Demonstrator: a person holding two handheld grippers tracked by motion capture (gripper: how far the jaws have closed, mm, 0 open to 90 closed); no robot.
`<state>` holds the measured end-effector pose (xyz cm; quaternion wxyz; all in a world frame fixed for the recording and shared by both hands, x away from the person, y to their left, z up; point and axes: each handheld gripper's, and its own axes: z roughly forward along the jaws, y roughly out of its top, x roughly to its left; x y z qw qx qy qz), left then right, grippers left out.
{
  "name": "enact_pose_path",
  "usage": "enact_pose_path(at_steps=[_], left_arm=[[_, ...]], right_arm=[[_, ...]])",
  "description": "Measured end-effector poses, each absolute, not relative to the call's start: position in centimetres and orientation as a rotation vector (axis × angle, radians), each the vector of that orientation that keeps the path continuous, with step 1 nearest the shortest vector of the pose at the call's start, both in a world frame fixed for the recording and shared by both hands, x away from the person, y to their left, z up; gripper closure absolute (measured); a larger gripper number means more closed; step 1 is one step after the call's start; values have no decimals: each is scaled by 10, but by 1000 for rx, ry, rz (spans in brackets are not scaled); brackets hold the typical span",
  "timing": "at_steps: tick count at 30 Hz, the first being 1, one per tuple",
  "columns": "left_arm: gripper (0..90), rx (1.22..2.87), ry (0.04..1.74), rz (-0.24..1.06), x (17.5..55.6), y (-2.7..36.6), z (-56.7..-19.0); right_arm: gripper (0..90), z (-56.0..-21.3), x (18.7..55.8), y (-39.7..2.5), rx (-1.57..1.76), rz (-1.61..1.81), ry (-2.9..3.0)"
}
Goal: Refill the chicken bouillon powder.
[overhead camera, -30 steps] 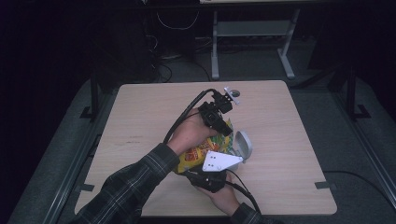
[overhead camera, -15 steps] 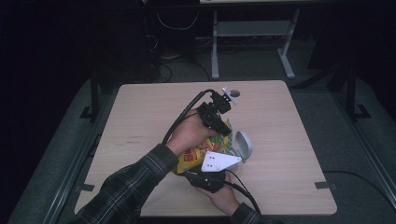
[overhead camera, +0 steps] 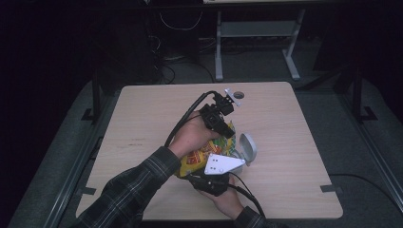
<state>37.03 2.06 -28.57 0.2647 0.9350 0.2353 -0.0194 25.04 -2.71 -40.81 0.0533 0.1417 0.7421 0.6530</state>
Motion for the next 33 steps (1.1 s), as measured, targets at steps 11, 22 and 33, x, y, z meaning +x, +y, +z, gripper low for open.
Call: enact_pose_path(at_steps=[11, 22, 33], left_arm=[[899, 2523, 640, -51, 370, 21, -285], [899, 2520, 641, -52, 370, 21, -285], [899, 2516, 642, -53, 370, 22, -286]], right_arm=[[900, -408, 250, -27, 430, 1986, 2255], [900, -409, 251, -27, 432, 1984, 2258], [900, -409, 250, -27, 437, 1991, 2265]])
